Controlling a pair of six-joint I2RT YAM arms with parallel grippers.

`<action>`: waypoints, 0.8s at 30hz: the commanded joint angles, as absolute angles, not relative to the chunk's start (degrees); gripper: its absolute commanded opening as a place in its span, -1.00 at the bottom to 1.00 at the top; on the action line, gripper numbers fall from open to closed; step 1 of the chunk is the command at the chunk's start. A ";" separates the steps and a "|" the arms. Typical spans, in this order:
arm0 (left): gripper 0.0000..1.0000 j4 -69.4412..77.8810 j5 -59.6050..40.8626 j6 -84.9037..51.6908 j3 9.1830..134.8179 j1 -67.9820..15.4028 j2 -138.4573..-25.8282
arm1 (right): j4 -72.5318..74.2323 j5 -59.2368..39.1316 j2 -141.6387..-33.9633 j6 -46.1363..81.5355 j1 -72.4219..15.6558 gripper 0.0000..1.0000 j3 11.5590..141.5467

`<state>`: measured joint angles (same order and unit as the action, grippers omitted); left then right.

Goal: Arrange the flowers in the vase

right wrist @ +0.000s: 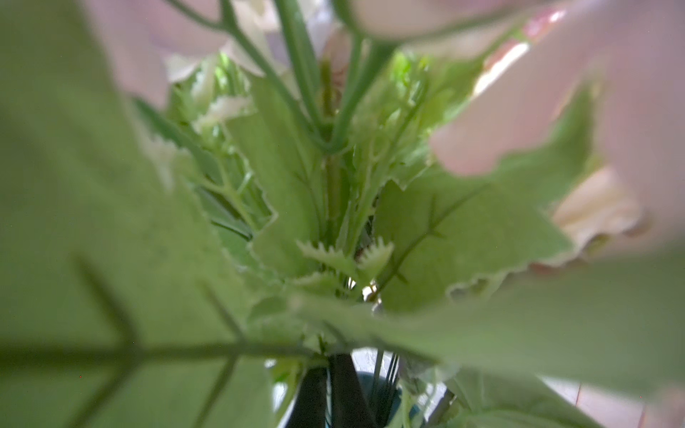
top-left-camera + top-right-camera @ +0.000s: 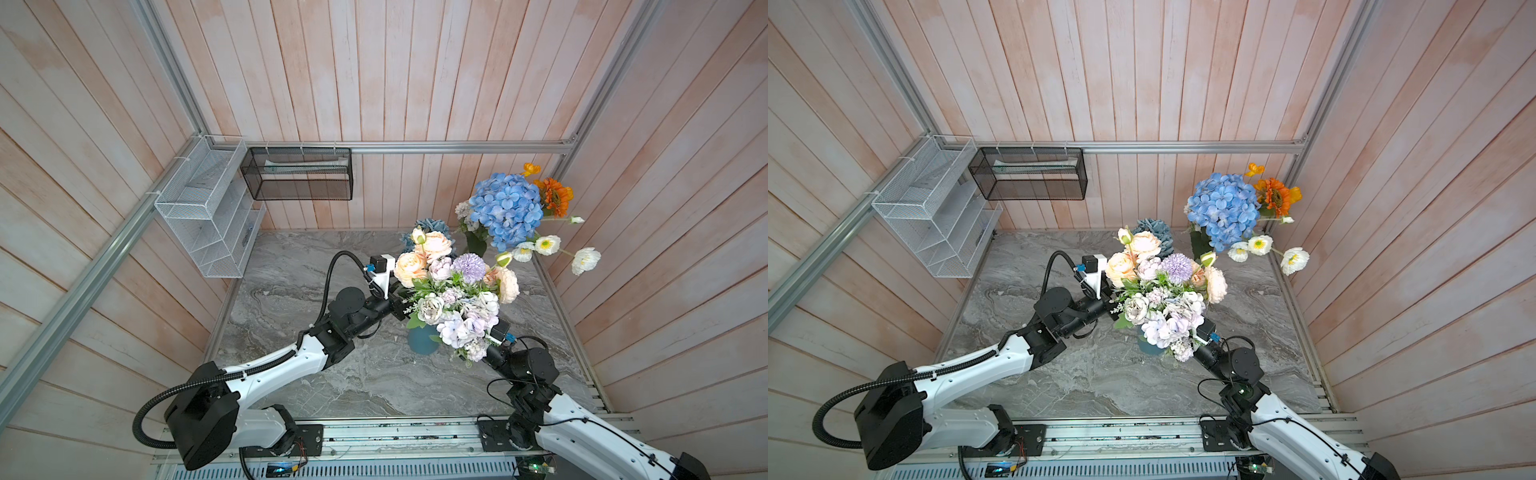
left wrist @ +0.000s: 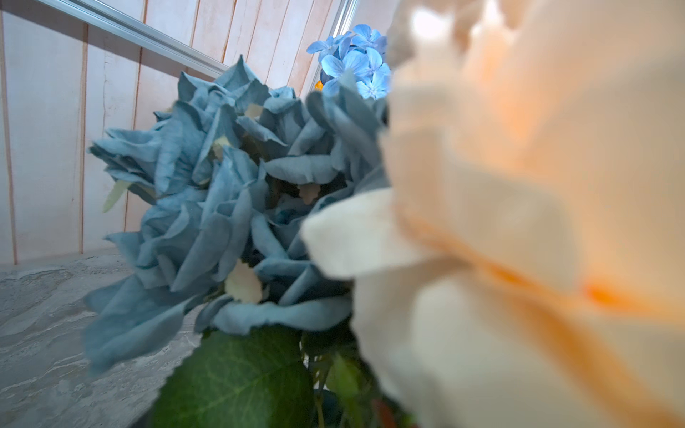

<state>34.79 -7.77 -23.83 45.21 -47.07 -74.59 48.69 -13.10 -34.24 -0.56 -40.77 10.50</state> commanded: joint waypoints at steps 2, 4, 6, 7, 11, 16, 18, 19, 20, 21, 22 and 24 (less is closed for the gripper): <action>0.92 34.17 -4.75 -25.37 43.39 -45.94 -72.57 | 46.59 -11.74 -30.02 0.41 -40.87 -1.00 8.98; 0.99 34.11 -4.75 -25.73 43.11 -45.70 -72.34 | 45.88 -10.74 -28.08 1.27 -40.87 -1.00 7.43; 1.00 34.13 -4.91 -25.80 42.82 -45.65 -71.99 | 45.31 -10.01 -26.78 1.90 -40.89 -1.00 5.91; 0.99 34.11 -5.12 -25.84 42.73 -45.62 -71.98 | 44.96 -9.63 -26.36 2.15 -40.91 -1.00 5.27; 1.00 34.66 -6.86 -26.18 42.63 -45.63 -72.11 | 44.82 -9.93 -27.44 3.08 -40.93 -1.00 3.70; 1.00 35.54 -9.35 -26.19 43.23 -45.63 -72.71 | 45.09 -9.60 -31.64 2.28 -40.92 -1.00 4.67; 1.00 35.60 -9.96 -26.19 43.46 -45.70 -72.86 | 45.36 -9.43 -33.85 1.90 -40.94 -1.00 5.71; 0.99 35.67 -10.25 -26.18 43.50 -45.70 -72.99 | 45.37 -9.58 -35.21 1.60 -40.96 -1.00 6.41; 0.98 35.66 -10.50 -26.13 43.51 -45.70 -73.02 | 45.44 -9.60 -36.54 1.41 -40.96 -1.00 7.09; 0.98 35.69 -10.69 -26.10 43.50 -45.78 -73.04 | 45.40 -9.58 -37.70 1.17 -40.96 -1.00 7.65; 0.98 35.75 -10.76 -26.02 43.42 -45.82 -72.98 | 45.31 -9.70 -38.97 0.89 -40.96 -1.00 8.22; 0.97 35.45 -10.80 -25.94 43.33 -45.92 -72.74 | 45.13 -9.73 -40.97 0.87 -40.97 -1.00 8.94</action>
